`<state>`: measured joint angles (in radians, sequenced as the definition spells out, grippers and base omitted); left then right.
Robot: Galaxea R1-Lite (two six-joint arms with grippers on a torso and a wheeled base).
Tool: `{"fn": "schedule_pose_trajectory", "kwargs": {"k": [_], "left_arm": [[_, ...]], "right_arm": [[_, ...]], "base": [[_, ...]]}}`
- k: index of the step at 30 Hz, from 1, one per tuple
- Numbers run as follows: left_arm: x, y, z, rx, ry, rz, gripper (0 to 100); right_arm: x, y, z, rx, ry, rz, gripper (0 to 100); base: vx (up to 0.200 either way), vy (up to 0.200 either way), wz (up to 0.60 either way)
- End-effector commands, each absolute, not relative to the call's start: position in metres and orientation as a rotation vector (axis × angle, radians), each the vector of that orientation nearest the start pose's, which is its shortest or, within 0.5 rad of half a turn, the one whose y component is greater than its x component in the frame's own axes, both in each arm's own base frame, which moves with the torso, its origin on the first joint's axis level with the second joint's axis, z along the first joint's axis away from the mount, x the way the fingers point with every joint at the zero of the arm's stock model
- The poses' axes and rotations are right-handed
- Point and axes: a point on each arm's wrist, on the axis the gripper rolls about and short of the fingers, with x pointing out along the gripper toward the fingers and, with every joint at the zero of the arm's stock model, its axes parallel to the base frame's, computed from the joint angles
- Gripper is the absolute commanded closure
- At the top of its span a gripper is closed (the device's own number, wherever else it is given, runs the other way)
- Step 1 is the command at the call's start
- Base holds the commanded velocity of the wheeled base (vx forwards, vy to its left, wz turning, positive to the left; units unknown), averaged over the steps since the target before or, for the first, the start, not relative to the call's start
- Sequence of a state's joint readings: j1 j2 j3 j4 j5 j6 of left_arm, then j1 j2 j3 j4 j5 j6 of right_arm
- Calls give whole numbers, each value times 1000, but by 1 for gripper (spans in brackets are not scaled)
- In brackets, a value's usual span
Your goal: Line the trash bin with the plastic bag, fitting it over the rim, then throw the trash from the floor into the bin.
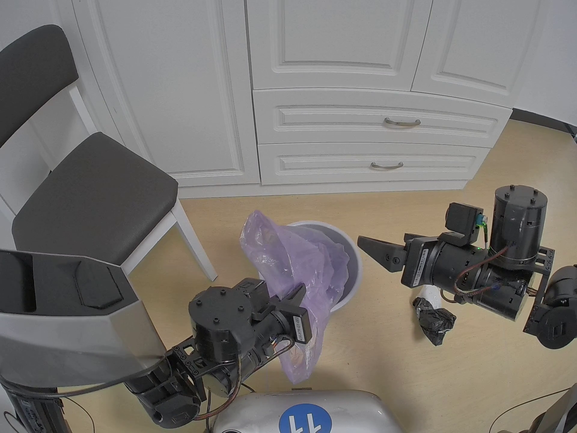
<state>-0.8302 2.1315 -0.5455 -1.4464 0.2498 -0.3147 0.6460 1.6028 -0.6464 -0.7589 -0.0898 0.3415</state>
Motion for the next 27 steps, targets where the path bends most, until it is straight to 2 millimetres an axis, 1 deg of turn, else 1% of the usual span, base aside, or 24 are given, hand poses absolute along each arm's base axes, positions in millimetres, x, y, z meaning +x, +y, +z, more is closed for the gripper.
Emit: {"fn": "schedule_pose_trajectory", "kwargs": {"k": [1,3,4,7,8,9,10,11,12,13,14,17,23,25,27], "left_arm": [[236,-249,73,-285,214,-550,100],[238,-251,74,-291,218,-549,100],[242,-255,79,-299,223,-549,100],[254,-267,84,-287,248,-540,100],[259,-270,86,-279,264,-530,100],[260,-270,86,-277,267,-530,100],[269,-275,89,-274,295,-513,100],[270,-276,89,-275,300,-511,100],[280,-282,94,-305,327,-492,100],[281,-283,94,-310,333,-490,100],[291,-287,98,-346,356,-470,100],[304,-289,101,-407,375,-437,100],[313,-292,98,-431,375,-422,100],[322,-292,95,-476,377,-403,100],[322,-292,95,-476,377,-403,100]], "right_arm": [[235,171,169,265,313,480,0],[237,172,168,268,316,474,0],[241,174,165,266,322,466,0],[245,174,161,265,333,451,0],[246,175,161,267,335,447,0],[246,175,161,267,335,447,0],[249,175,160,267,333,432,0],[250,175,160,267,332,429,0],[254,173,159,269,330,407,0],[254,173,159,270,328,406,0],[257,172,159,274,327,400,0],[262,171,158,277,328,387,0],[271,171,157,300,325,367,0],[274,171,157,312,324,358,0],[274,171,157,312,324,358,0]], "base": [[0,0,0],[0,0,0],[0,0,0],[0,0,0],[0,0,0],[0,0,0],[0,0,0],[0,0,0],[0,0,0],[0,0,0],[0,0,0],[0,0,0],[0,0,0],[0,0,0],[0,0,0]]}}
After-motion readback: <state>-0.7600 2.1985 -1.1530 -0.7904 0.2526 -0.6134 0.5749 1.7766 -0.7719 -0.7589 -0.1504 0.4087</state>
